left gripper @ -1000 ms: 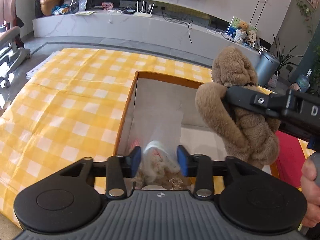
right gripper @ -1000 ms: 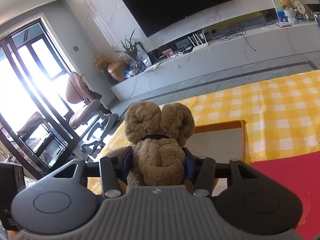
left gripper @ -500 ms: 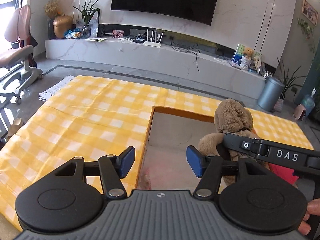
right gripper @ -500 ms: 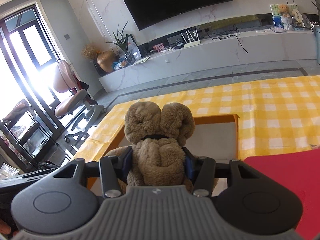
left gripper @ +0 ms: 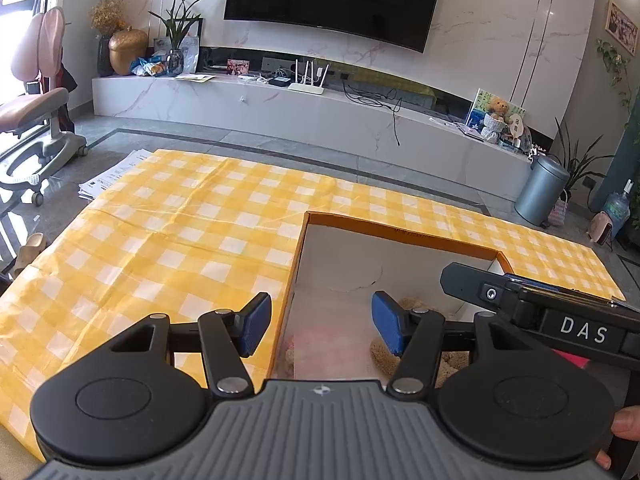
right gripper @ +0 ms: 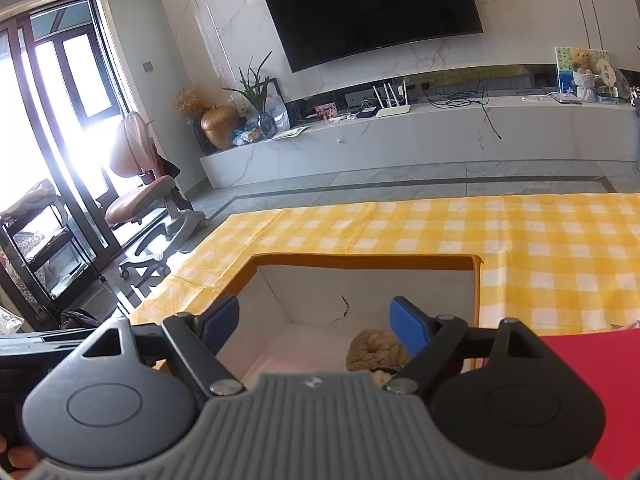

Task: Organize soft objects
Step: 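Move both open tools back toward the knit ball and snack bag on the mat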

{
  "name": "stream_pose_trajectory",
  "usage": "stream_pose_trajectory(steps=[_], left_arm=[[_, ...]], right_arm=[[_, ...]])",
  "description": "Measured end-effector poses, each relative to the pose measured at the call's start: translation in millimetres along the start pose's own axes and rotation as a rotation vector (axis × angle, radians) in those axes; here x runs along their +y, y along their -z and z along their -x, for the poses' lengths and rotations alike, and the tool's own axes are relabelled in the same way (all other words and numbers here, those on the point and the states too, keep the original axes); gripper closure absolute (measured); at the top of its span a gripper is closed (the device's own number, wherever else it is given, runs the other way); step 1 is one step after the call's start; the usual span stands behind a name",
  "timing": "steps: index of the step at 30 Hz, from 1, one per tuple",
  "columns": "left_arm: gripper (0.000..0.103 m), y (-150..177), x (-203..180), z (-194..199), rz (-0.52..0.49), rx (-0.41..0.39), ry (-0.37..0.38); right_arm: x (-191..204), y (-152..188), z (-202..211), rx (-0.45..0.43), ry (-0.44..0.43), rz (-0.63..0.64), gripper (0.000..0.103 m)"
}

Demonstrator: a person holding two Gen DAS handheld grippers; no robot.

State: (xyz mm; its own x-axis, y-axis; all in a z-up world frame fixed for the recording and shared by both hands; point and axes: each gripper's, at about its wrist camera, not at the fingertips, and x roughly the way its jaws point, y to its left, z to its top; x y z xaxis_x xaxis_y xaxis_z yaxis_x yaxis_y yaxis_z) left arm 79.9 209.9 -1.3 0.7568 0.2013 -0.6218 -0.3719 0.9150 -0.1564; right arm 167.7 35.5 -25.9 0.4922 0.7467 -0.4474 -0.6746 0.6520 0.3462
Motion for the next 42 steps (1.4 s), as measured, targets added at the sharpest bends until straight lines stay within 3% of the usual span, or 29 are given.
stream_pose_trajectory(steps=[6, 18, 23, 25, 32, 36, 42], left_arm=[[0.035, 2.1, -1.8, 2.3, -0.003, -0.022, -0.008], [0.035, -1.8, -25.5, 29.0, -0.063, -0.066, -0.028], [0.035, -5.7, -41.3, 49.6, -0.058, -0.093, -0.04], [0.035, -8.5, -50.1, 58.5, -0.069, -0.112, -0.027], [0.035, -10.3, -91.1, 77.3, -0.151, -0.159, -0.015], [0.035, -5.4, -114.6, 81.9, -0.211, -0.145, -0.016], [0.035, 1.8, -147.2, 88.4, -0.245, -0.144, 0.04]], right_arm=[[1.3, -3.4, 2.8, 0.006, 0.012, -0.01, 0.022], [1.8, -20.2, 45.1, -0.096, 0.038, -0.028, 0.022], [6.5, -33.6, 77.0, -0.139, 0.14, 0.07, 0.023], [3.8, -37.5, 88.6, -0.123, 0.157, 0.086, 0.028], [-7.5, -44.3, 129.1, -0.125, 0.203, 0.098, 0.029], [-10.7, -47.0, 150.9, -0.129, 0.29, 0.167, 0.026], [-38.9, -47.6, 184.4, -0.107, 0.401, 0.201, 0.026]])
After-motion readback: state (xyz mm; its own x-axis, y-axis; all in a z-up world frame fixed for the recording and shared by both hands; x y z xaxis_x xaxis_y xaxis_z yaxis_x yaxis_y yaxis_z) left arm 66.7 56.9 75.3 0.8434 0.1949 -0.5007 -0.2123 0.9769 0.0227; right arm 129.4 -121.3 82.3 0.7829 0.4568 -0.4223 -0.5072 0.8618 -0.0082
